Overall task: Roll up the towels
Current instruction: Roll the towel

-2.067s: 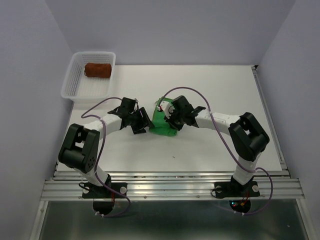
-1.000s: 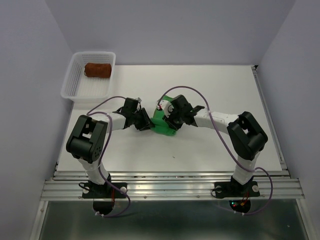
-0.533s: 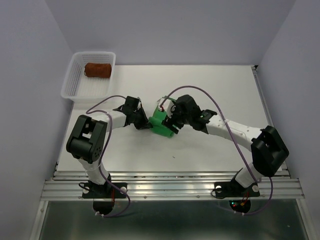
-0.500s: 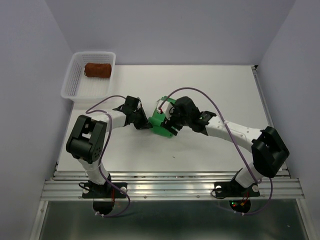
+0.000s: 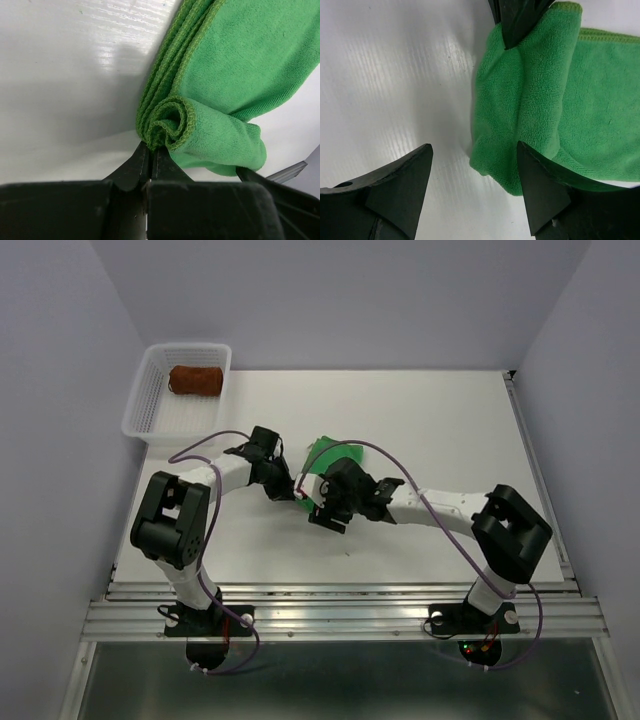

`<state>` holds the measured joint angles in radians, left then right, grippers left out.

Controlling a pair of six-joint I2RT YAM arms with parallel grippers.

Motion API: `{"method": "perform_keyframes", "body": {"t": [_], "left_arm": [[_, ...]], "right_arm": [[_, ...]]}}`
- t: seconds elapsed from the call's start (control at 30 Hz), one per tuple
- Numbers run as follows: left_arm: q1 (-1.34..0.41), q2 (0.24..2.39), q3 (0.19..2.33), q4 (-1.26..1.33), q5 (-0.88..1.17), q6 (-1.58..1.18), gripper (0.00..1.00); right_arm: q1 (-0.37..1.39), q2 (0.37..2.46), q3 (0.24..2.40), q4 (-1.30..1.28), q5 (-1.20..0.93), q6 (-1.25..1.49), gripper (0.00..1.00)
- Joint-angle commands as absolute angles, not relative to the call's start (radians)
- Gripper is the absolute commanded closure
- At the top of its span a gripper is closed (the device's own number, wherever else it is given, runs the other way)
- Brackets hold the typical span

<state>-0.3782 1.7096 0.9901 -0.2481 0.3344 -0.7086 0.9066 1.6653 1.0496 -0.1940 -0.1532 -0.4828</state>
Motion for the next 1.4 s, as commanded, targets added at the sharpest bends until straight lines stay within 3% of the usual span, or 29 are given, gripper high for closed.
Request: {"method": "perform_keyframes", "body": {"t": [0.0, 0.3, 0.37, 0.47, 0.57, 0.8, 0.87, 0.93, 1.03, 1.2, 1.37], "left_arm": [[-0.382, 1.657, 1.023, -0.291, 0.367, -0.71, 1.0], [-0.376, 1.654, 1.022, -0.295, 0.409, -0.71, 1.0], [-0.373, 1.658, 1.019, -0.291, 0.42, -0.707, 1.0], [-0.361, 1.658, 1.008, -0.275, 0.462, -0.709, 1.0], [-0.356, 1.657, 1.008, -0.273, 0.465, -0.707, 1.0], [-0.344, 1.651, 1.006, -0.267, 0.483, -0.71, 1.0], [-0.341, 1.641, 1.011, -0.276, 0.48, -0.706, 0.89], [-0.342, 1.623, 1.009, -0.281, 0.469, -0.706, 0.64], [-0.339, 1.586, 1.008, -0.291, 0.437, -0.704, 0.48], [-0.336, 1.542, 1.009, -0.305, 0.407, -0.689, 0.37], [-0.333, 1.511, 1.003, -0.304, 0.407, -0.672, 0.31]], "right_arm": [[0.91, 1.713, 1.066, -0.133, -0.092, -0.511, 0.27], [0.91, 1.785, 1.042, -0.074, 0.047, -0.528, 0.27], [0.91, 1.796, 1.026, -0.055, 0.067, -0.534, 0.31], [0.91, 1.796, 0.999, -0.011, 0.113, -0.537, 0.56], [0.91, 1.798, 0.988, 0.028, 0.13, -0.537, 0.75], [0.91, 1.74, 0.968, 0.029, 0.08, -0.523, 0.98], [0.91, 1.729, 0.982, 0.0, 0.037, -0.502, 0.99], [0.873, 1.735, 1.041, -0.105, -0.069, -0.45, 0.99], [0.83, 1.746, 1.1, -0.178, -0.19, -0.379, 0.99], [0.712, 1.772, 1.169, -0.242, -0.453, -0.246, 0.99], [0.661, 1.831, 1.268, -0.322, -0.54, -0.143, 0.99]]}}
